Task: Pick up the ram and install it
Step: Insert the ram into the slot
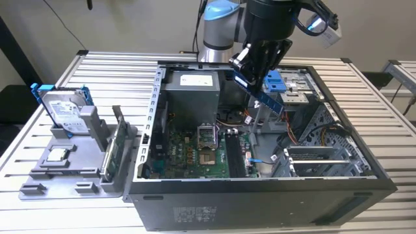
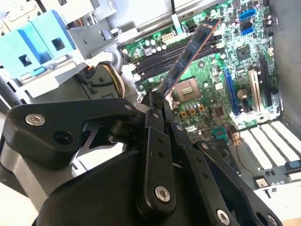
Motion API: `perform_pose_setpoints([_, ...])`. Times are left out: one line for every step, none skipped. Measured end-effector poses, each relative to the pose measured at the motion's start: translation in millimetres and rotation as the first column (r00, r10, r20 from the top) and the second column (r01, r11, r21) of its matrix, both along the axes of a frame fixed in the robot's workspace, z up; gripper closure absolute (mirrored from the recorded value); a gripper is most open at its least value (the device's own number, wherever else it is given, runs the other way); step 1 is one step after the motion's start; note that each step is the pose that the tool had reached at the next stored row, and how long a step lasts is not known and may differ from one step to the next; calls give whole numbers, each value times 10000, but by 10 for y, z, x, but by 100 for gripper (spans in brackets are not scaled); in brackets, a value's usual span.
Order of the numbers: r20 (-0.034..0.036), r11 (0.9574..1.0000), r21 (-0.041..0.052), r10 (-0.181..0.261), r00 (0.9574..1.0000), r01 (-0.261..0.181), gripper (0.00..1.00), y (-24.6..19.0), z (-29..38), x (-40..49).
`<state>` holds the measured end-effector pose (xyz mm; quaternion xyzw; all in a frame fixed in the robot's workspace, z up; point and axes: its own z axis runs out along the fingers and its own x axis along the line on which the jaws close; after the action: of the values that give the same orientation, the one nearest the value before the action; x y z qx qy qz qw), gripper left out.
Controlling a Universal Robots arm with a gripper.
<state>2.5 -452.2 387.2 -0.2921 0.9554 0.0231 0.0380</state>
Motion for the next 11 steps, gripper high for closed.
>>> perform_pose_setpoints([-37, 10000, -5, -28, 10000, 28, 86, 0, -7, 0])
perform_pose_setpoints([-75, 10000, -10, -51, 10000, 51, 86, 0, -13, 0])
perform_pose_setpoints([-118, 10000, -15, -72, 9999, 72, 86, 0, -20, -1])
perform_pose_setpoints([-162, 9999, -21, -102, 9998, 102, 86, 0, -26, 0])
perform_pose_setpoints([-208, 9999, -26, -138, 9997, 138, 86, 0, -32, 0])
perform_pose_setpoints([-253, 9999, -31, -170, 9995, 170, 86, 0, -38, 0])
perform_pose_setpoints([-299, 9998, -37, -202, 9993, 201, 86, 0, -43, 0])
perform_pose_setpoints([-334, 9996, -41, -292, 9990, 291, 86, 0, -48, -1])
perform_pose_setpoints([-336, 9989, -41, -464, 9984, 463, 86, 0, -51, 0])
perform_pose_setpoints([-336, 9979, -41, -643, 9974, 642, 86, 0, -55, 0])
perform_pose_setpoints([-336, 9967, -41, -816, 9961, 815, 86, 0, -58, 0])
